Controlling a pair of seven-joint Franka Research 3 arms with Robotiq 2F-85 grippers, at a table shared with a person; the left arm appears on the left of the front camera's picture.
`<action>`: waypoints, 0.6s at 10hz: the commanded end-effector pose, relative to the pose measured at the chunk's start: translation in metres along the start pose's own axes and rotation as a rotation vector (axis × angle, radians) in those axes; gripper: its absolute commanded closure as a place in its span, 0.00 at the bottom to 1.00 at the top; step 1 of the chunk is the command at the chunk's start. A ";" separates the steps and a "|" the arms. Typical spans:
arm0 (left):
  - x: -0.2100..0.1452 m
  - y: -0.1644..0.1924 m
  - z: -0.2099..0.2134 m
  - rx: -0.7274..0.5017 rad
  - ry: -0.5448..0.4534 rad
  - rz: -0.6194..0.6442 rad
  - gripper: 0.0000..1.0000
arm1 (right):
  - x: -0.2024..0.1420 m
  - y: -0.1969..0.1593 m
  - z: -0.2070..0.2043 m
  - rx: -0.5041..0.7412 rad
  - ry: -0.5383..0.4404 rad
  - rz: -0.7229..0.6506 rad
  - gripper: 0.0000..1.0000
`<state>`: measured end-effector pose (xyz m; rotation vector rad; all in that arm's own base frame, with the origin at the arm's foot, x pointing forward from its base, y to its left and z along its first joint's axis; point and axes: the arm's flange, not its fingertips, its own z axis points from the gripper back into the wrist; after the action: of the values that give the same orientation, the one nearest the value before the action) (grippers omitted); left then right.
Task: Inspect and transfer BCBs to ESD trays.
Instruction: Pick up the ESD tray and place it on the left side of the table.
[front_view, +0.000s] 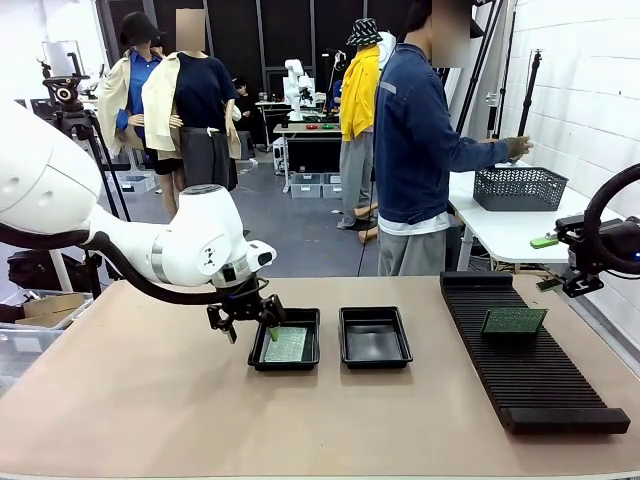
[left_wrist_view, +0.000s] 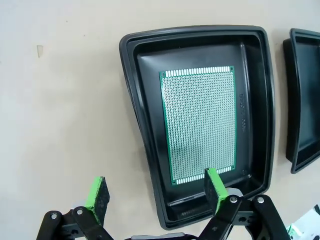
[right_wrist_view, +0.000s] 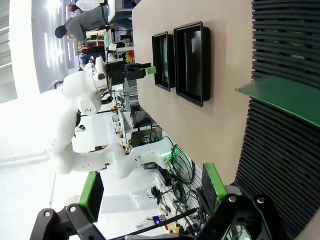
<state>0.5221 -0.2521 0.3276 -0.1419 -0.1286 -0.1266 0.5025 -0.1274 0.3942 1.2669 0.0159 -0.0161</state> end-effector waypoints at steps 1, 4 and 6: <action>0.008 -0.009 -0.006 0.020 0.018 0.040 0.00 | 0.004 0.001 0.000 -0.003 0.003 0.005 0.00; 0.017 -0.004 -0.012 0.018 0.034 0.082 0.00 | 0.004 0.001 0.000 -0.003 0.003 0.005 0.00; 0.022 0.000 -0.013 0.003 0.043 0.088 0.04 | 0.004 0.001 0.000 -0.003 0.003 0.005 0.00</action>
<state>0.5387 -0.2512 0.3162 -0.1401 -0.0969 -0.0722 0.5025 -0.1274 0.3941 1.2670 0.0161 -0.0162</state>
